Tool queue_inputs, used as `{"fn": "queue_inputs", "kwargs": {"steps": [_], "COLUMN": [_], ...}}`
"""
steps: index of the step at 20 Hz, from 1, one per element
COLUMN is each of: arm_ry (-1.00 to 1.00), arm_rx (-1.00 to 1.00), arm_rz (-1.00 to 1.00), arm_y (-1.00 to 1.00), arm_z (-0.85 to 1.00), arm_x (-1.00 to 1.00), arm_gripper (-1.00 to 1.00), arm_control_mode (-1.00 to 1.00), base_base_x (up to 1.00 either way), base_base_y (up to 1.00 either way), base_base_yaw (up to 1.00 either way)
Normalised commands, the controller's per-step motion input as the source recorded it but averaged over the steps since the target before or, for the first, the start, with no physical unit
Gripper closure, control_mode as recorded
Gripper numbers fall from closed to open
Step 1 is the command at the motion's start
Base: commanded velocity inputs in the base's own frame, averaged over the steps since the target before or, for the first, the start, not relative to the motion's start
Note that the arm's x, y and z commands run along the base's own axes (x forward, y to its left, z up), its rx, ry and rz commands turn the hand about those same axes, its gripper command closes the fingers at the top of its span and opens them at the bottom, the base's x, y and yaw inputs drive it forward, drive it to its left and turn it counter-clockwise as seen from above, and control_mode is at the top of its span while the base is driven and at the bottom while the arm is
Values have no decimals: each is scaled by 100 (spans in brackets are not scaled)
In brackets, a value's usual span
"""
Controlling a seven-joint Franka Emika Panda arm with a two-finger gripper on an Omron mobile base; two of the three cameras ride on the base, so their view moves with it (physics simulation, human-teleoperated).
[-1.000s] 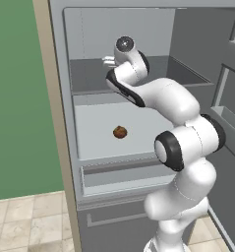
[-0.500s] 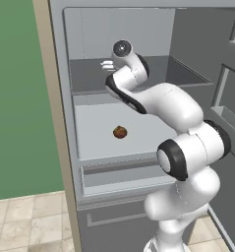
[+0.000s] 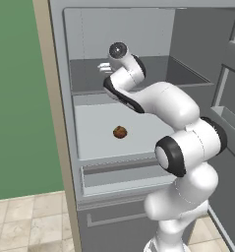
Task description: Move the jam and bread from the second highest shelf to the top shelf to make space. Then, place the pitcher from the counter on the cleared second highest shelf.
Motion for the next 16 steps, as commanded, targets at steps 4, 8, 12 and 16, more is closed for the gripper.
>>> {"fn": "queue_inputs", "kwargs": {"steps": [4, 8, 12, 16], "arm_ry": [6, 6, 4, -10], "arm_rx": [0, 0, 0, 0], "arm_rz": [9, 13, 11, 2], "arm_y": [9, 22, 22, -2], "arm_z": [-35, -31, -42, -31], "arm_x": [5, -45, -62, -61], "arm_gripper": [-100, -100, -100, -100], "arm_control_mode": [-100, -100, -100, -100], "base_base_x": [0, 0, 0, 0], "base_base_y": [0, 0, 0, 0], "base_base_yaw": [0, 0, 0, 0]}}
